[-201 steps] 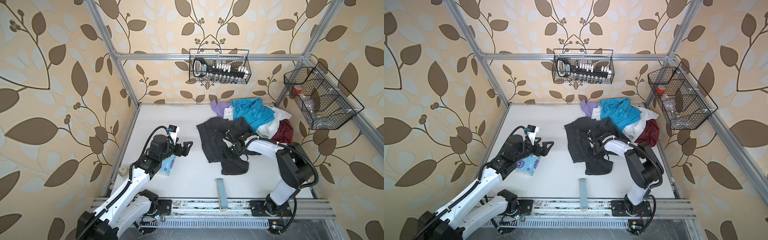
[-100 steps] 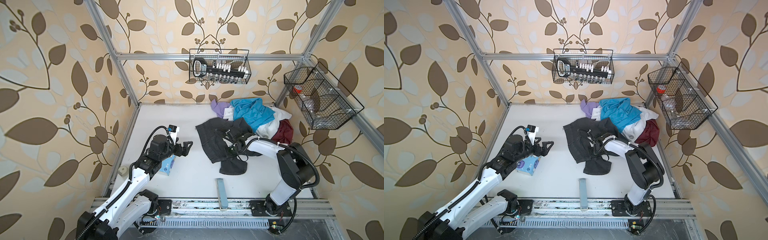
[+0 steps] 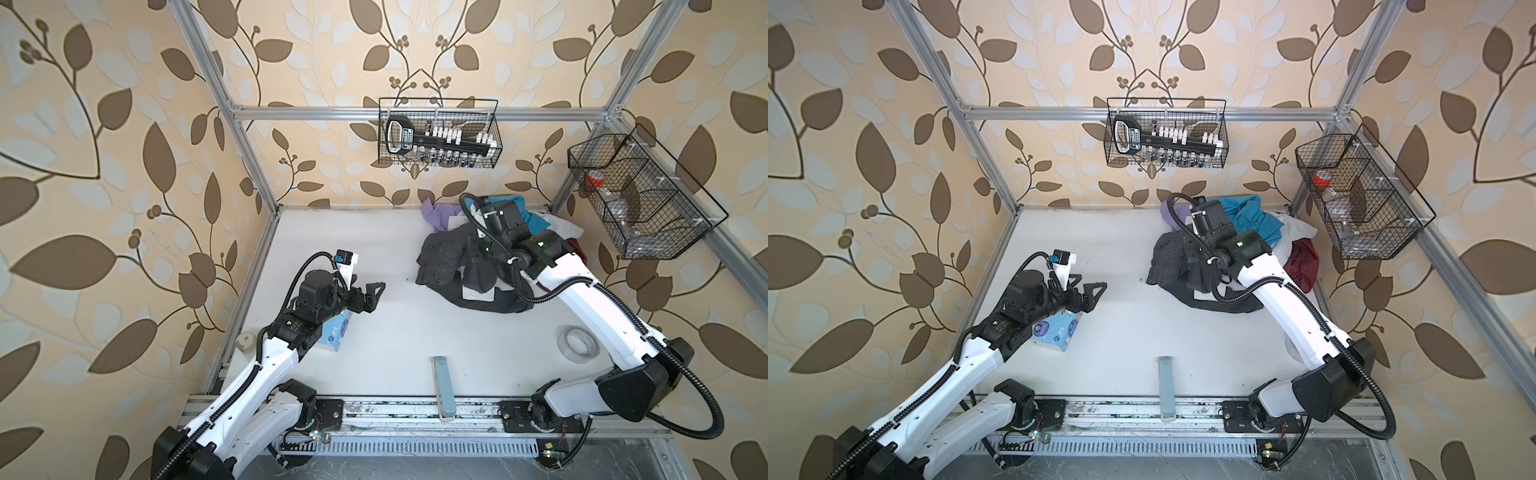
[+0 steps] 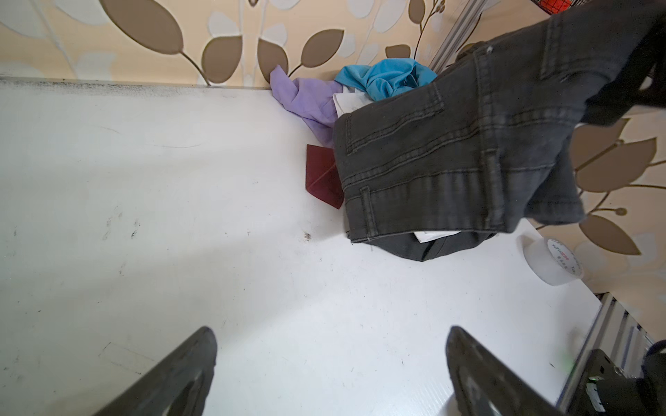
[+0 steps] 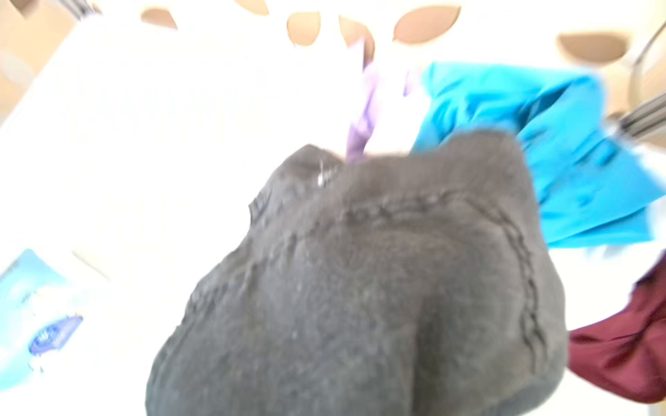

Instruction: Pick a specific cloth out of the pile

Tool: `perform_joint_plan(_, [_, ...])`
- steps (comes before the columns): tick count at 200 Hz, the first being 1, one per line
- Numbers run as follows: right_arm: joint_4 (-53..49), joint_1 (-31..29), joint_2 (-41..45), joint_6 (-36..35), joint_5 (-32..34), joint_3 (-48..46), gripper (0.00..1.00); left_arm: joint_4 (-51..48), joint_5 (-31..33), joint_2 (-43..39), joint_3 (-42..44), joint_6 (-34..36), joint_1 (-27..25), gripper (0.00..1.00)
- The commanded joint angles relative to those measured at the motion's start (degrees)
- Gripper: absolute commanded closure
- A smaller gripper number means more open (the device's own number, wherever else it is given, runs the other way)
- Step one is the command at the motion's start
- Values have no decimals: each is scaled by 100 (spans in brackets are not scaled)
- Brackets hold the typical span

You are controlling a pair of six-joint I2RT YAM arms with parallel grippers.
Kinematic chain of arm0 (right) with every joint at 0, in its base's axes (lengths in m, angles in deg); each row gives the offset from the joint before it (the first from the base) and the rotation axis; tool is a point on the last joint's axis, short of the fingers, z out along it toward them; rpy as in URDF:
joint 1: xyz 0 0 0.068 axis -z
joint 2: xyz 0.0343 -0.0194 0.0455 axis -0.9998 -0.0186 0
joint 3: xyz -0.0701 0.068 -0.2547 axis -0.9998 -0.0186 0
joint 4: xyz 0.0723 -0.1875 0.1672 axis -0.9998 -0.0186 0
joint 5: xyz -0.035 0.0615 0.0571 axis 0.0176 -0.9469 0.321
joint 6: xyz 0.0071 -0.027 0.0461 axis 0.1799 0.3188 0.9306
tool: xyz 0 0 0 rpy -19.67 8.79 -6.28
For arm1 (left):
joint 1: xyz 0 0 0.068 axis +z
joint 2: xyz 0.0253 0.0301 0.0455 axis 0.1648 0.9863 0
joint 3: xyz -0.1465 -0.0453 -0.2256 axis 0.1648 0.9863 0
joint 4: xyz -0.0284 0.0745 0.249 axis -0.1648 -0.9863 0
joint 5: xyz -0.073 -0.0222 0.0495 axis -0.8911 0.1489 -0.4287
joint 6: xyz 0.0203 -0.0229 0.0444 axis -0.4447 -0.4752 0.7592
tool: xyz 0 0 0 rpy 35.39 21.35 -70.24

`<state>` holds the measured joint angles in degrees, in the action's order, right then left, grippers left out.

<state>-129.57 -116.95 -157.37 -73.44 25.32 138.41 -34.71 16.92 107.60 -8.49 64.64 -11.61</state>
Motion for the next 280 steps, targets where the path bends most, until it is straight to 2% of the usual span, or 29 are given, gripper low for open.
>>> perform_joint_plan(1, [179,6,-57,-349,653,1054,100,167,78,-134,-40,29,-87,1])
perform_joint_plan(15, [328,5,-204,-588,813,1911,100,168,78,-129,-38,30,-87,1])
perform_joint_plan(34, [729,3,-390,-912,615,2945,100,168,87,-133,-43,26,-92,1])
perform_joint_plan(59, [1444,-7,-517,-1067,-122,3866,100,146,147,-144,-47,47,-96,1])
perform_joint_plan(87, [2704,-16,-336,-854,-1308,3835,100,141,191,-142,-35,48,-96,1])
perform_joint_plan(124, [4392,-24,-552,481,-3434,3901,100,107,263,-143,-47,70,-96,1])
perform_joint_plan(151, [5460,-102,-1180,1509,-4418,4289,100,99,285,-175,-31,69,-96,1])
perform_joint_plan(176, [6066,-236,-2080,2400,-5049,5095,100,84,316,-199,-22,83,-96,1])
perform_joint_plan(203, [6830,-423,-2745,2991,-5292,5402,100,80,350,-214,-22,101,-104,1])
perform_joint_plan(242, [7607,-502,-3112,3099,-5305,4996,100,80,370,-221,-14,119,-105,1])
perform_joint_plan(280, [8057,-495,-3861,3512,-5460,4963,100,106,400,-205,13,145,-111,1])
